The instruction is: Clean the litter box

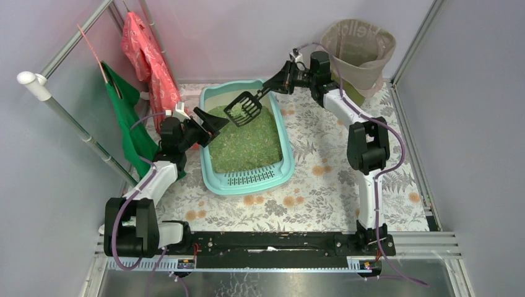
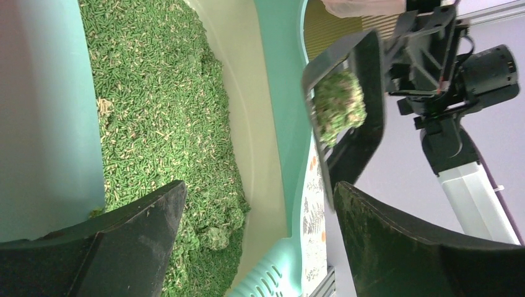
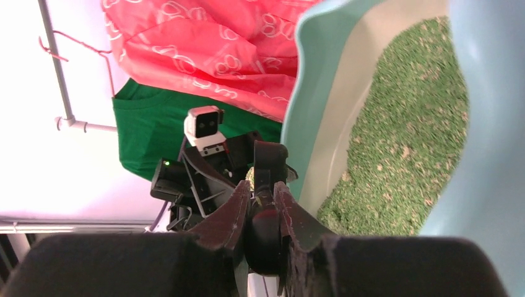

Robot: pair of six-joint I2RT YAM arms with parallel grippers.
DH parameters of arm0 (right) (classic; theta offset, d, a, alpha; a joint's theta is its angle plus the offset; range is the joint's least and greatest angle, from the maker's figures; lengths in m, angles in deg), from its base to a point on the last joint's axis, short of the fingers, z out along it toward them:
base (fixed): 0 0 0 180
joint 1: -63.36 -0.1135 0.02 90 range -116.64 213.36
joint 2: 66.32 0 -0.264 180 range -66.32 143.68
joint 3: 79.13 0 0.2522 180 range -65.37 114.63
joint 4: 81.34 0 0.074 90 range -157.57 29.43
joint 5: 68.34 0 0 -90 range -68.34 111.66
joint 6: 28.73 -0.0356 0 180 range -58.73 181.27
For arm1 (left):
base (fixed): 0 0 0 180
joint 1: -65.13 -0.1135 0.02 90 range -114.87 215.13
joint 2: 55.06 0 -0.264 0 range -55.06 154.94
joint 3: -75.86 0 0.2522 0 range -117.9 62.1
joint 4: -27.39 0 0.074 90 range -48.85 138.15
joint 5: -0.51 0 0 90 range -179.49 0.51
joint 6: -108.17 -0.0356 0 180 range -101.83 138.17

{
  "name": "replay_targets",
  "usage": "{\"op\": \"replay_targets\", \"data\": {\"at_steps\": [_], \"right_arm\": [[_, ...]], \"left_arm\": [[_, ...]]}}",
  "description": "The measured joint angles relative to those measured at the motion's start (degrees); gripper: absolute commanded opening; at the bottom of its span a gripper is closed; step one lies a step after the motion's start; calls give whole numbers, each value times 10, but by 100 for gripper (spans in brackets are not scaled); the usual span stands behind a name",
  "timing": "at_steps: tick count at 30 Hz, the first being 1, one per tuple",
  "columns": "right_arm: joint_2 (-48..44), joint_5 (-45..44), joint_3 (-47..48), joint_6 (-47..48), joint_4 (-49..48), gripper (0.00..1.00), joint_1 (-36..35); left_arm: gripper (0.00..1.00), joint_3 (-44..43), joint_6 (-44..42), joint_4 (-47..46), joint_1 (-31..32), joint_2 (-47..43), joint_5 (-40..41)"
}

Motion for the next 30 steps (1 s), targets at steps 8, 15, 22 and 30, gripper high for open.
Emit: {"op": "replay_targets", "data": {"at_steps": [8,15,22,30], "right_arm": [[23,2,75,-24,-13,0,-13],[68,10,116,-68,-15,0,-33],[91,17,246,-73,16,0,-16],[91,27,278,-122,2,0,73]], "left_arm": [[97,0,2,0,0,0,-3],[97,1,3,3,0,0,-2],[97,1,3,1,0,0,-3],[97,1,3,0,0,0,-6]]}}
